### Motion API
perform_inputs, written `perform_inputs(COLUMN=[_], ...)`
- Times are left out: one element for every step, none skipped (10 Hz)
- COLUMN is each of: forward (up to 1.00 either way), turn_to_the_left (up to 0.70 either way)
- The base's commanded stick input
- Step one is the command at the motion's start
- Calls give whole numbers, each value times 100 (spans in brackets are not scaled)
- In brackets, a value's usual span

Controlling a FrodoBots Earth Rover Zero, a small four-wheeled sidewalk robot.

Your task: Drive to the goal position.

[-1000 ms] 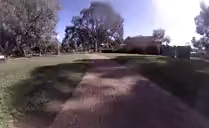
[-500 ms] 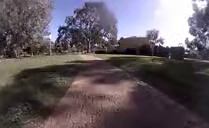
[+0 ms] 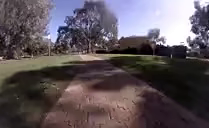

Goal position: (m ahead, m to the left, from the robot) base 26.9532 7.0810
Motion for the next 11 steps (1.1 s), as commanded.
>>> perform_inputs(forward=[70, 70, 70, 70, 70, 70, 70, 70, 70, 70, 70], turn_to_the_left=[2, 2, 2, 2, 2, 0, 1, 2, 2, 2, 2])
